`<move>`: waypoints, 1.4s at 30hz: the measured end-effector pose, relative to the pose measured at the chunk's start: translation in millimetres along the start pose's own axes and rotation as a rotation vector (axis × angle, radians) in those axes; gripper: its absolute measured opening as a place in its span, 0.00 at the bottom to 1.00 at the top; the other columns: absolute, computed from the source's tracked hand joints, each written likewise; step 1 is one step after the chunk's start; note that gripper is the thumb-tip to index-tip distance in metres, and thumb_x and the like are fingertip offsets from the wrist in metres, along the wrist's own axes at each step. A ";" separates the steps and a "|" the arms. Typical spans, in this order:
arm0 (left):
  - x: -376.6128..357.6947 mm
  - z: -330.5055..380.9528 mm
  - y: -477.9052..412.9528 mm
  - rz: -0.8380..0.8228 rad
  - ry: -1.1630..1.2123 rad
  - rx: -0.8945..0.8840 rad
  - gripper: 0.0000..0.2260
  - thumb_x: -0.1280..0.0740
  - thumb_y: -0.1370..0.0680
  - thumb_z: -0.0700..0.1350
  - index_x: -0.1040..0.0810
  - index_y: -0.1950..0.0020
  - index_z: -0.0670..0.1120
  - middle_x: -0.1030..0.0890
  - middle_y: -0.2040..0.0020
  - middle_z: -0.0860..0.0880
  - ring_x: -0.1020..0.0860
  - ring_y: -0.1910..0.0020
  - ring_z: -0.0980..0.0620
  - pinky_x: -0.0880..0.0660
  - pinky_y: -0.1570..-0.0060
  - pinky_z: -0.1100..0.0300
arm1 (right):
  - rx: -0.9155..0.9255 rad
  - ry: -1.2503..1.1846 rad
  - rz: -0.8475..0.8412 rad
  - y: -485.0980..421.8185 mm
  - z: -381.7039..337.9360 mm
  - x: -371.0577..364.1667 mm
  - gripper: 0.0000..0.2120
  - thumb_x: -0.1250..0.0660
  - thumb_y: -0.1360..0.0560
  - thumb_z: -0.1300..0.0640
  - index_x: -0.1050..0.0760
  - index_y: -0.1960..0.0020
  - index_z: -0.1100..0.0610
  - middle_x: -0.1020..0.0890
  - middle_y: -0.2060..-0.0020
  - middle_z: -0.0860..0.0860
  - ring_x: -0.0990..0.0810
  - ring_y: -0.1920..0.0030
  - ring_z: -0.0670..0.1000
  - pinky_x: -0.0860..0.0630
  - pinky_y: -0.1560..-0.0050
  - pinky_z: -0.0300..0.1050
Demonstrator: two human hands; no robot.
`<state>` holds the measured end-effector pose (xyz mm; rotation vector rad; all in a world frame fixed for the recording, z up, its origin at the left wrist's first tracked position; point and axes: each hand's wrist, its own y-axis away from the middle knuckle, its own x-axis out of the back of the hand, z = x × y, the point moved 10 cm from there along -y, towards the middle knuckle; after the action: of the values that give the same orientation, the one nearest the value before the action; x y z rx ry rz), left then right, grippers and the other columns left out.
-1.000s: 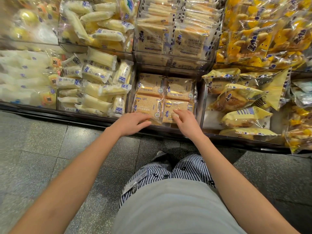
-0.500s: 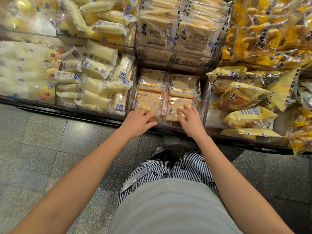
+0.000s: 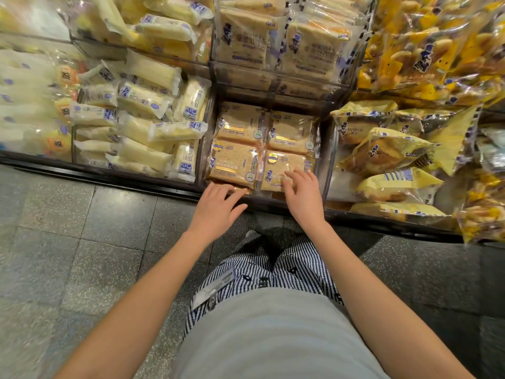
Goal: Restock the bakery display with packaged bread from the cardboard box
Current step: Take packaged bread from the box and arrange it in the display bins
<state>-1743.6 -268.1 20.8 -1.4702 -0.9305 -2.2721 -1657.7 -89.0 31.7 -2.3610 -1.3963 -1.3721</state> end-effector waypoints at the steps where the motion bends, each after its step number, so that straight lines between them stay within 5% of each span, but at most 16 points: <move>1: -2.5 -0.7 2.7 0.005 -0.006 0.004 0.23 0.45 0.17 0.57 0.34 0.23 0.52 0.27 0.31 0.47 0.32 0.30 0.46 0.50 0.23 0.48 | 0.008 0.015 -0.014 2.5 -1.2 -2.3 0.19 0.43 0.17 0.50 0.28 0.29 0.55 0.31 0.27 0.52 0.43 0.23 0.57 0.45 0.25 0.54; 8: 1.1 -12.2 -10.0 -0.016 0.045 0.146 0.22 0.49 0.17 0.60 0.31 0.26 0.54 0.27 0.29 0.51 0.32 0.29 0.49 0.50 0.24 0.47 | 0.019 0.089 -0.216 5.5 -7.6 -26.6 0.22 0.42 0.17 0.47 0.33 0.25 0.49 0.44 0.21 0.50 0.56 0.21 0.59 0.52 0.24 0.59; 11: 7.5 -20.9 -8.5 -0.014 0.130 0.151 0.22 0.47 0.17 0.59 0.31 0.26 0.54 0.26 0.30 0.51 0.30 0.30 0.49 0.45 0.25 0.46 | 0.024 0.074 -0.184 1.5 -10.8 -14.3 0.19 0.42 0.17 0.51 0.31 0.27 0.52 0.38 0.23 0.52 0.52 0.22 0.60 0.51 0.24 0.58; 14: 35.0 -20.4 -3.3 0.161 0.288 0.203 0.21 0.45 0.18 0.56 0.29 0.27 0.50 0.24 0.32 0.50 0.26 0.33 0.48 0.33 0.31 0.47 | 0.057 0.034 -0.068 0.9 -13.1 10.8 0.19 0.41 0.18 0.53 0.30 0.28 0.54 0.31 0.27 0.55 0.46 0.23 0.58 0.50 0.24 0.54; 18: 67.5 17.8 -9.7 0.305 0.371 0.230 0.17 0.40 0.17 0.51 0.28 0.28 0.50 0.24 0.32 0.50 0.29 0.32 0.48 0.38 0.30 0.48 | 0.123 -0.073 0.091 13.1 -14.1 56.1 0.17 0.39 0.18 0.57 0.28 0.30 0.57 0.27 0.31 0.55 0.38 0.26 0.56 0.47 0.24 0.47; 25: 93.6 155.6 -36.3 0.384 0.359 -0.006 0.16 0.36 0.19 0.46 0.24 0.32 0.48 0.28 0.29 0.45 0.32 0.30 0.45 0.35 0.30 0.44 | 0.098 -0.183 0.313 56.6 45.2 141.8 0.18 0.38 0.19 0.59 0.28 0.30 0.57 0.27 0.31 0.56 0.35 0.27 0.56 0.39 0.25 0.54; 34: 32.4 418.5 -31.2 0.280 0.190 -0.361 0.19 0.36 0.19 0.48 0.27 0.28 0.49 0.30 0.27 0.44 0.33 0.29 0.42 0.35 0.32 0.44 | -0.286 -0.231 0.490 184.9 264.9 248.1 0.26 0.36 0.20 0.52 0.37 0.24 0.53 0.36 0.25 0.55 0.43 0.24 0.55 0.43 0.25 0.52; 42: -88.9 681.5 44.5 0.057 0.102 -0.823 0.25 0.32 0.22 0.46 0.32 0.25 0.50 0.29 0.28 0.43 0.30 0.32 0.40 0.29 0.36 0.44 | -0.708 -0.364 0.763 370.0 474.8 314.6 0.25 0.34 0.22 0.57 0.33 0.27 0.60 0.28 0.32 0.60 0.34 0.29 0.60 0.41 0.27 0.50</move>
<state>-1195.9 130.4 145.5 -1.5812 0.1319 -2.7992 -1017.3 125.3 104.3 -3.1538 0.1216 -1.3421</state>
